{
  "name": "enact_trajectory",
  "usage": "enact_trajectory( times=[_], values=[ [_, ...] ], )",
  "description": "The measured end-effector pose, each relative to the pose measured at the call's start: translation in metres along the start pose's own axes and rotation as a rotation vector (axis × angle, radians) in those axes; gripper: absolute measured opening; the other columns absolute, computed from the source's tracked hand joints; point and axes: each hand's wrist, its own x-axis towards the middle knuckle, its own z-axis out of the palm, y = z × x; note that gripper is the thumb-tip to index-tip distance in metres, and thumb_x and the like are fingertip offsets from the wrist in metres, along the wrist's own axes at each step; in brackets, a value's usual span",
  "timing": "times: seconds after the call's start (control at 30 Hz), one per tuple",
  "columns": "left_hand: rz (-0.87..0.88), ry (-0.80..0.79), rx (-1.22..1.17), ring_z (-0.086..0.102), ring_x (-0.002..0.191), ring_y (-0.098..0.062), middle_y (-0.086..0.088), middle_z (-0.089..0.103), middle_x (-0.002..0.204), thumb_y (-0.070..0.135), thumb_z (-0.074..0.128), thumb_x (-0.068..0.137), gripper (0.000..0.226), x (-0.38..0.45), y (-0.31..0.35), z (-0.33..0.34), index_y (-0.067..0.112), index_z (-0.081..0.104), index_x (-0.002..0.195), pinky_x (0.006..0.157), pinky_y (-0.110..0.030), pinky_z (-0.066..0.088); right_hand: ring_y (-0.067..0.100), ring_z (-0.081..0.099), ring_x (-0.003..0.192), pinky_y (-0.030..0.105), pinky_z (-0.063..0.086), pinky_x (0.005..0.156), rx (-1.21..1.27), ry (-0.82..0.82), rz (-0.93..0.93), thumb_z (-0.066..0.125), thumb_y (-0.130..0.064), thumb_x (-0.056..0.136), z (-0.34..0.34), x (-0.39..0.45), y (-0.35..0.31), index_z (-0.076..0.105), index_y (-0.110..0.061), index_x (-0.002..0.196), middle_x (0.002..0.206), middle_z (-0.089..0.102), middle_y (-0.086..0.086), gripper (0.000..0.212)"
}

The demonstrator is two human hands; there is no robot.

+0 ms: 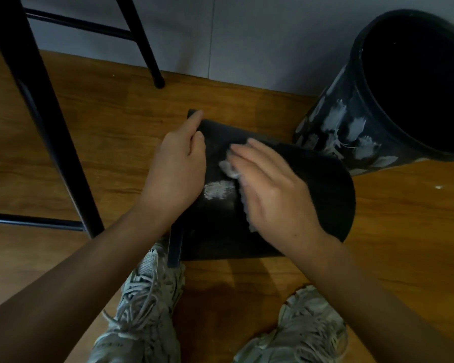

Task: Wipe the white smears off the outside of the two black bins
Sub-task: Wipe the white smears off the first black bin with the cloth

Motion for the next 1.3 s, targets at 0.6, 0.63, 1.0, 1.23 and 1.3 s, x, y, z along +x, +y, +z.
enact_trajectory(
  times=[0.6, 0.63, 1.0, 1.23, 1.3],
  values=[
    [0.013, -0.001, -0.019, 0.054, 0.101, 0.014, 0.018, 0.056, 0.111, 0.018, 0.031, 0.105, 0.043, 0.003, 0.0, 0.0, 0.016, 0.035, 0.147, 0.092, -0.01, 0.042, 0.028, 0.045, 0.134, 0.03, 0.03, 0.113, 0.01, 0.004, 0.061, 0.048, -0.009, 0.094, 0.009, 0.021, -0.016, 0.06, 0.0, 0.128, 0.135, 0.057, 0.013, 0.036],
    [0.013, -0.003, -0.023, 0.055, 0.101, 0.011, 0.017, 0.057, 0.11, 0.018, 0.031, 0.105, 0.043, 0.004, 0.0, 0.0, 0.016, 0.036, 0.147, 0.092, -0.012, 0.043, 0.03, 0.044, 0.134, 0.032, 0.03, 0.115, 0.015, 0.014, 0.037, 0.051, -0.007, 0.093, 0.013, 0.022, -0.022, 0.059, 0.001, 0.128, 0.135, 0.057, 0.015, 0.036],
    [-0.005, -0.039, -0.115, 0.057, 0.081, 0.011, 0.009, 0.06, 0.098, 0.017, 0.03, 0.105, 0.042, 0.004, 0.001, 0.0, 0.017, 0.035, 0.147, 0.072, -0.004, 0.043, 0.031, 0.037, 0.14, 0.037, 0.028, 0.118, -0.052, 0.033, -0.038, 0.046, -0.008, 0.1, 0.023, -0.013, -0.04, 0.051, 0.003, 0.135, 0.141, 0.051, 0.019, 0.037],
    [-0.041, -0.041, -0.218, 0.044, 0.128, -0.001, 0.005, 0.045, 0.144, 0.015, 0.033, 0.104, 0.043, -0.001, -0.004, -0.001, 0.015, 0.035, 0.147, 0.11, -0.018, 0.032, 0.028, 0.048, 0.131, 0.034, 0.043, 0.101, 0.054, 0.019, 0.173, 0.045, -0.015, 0.096, 0.02, 0.042, -0.026, 0.06, -0.002, 0.126, 0.132, 0.059, 0.012, 0.036],
    [-0.066, -0.036, -0.251, 0.042, 0.132, -0.006, 0.0, 0.045, 0.145, 0.015, 0.034, 0.104, 0.042, 0.002, -0.002, -0.001, 0.015, 0.037, 0.146, 0.114, -0.03, 0.031, 0.027, 0.046, 0.132, 0.032, 0.041, 0.103, 0.06, 0.049, 0.168, 0.04, -0.017, 0.098, 0.022, 0.041, -0.027, 0.059, -0.002, 0.128, 0.133, 0.058, 0.012, 0.038]
  ],
)
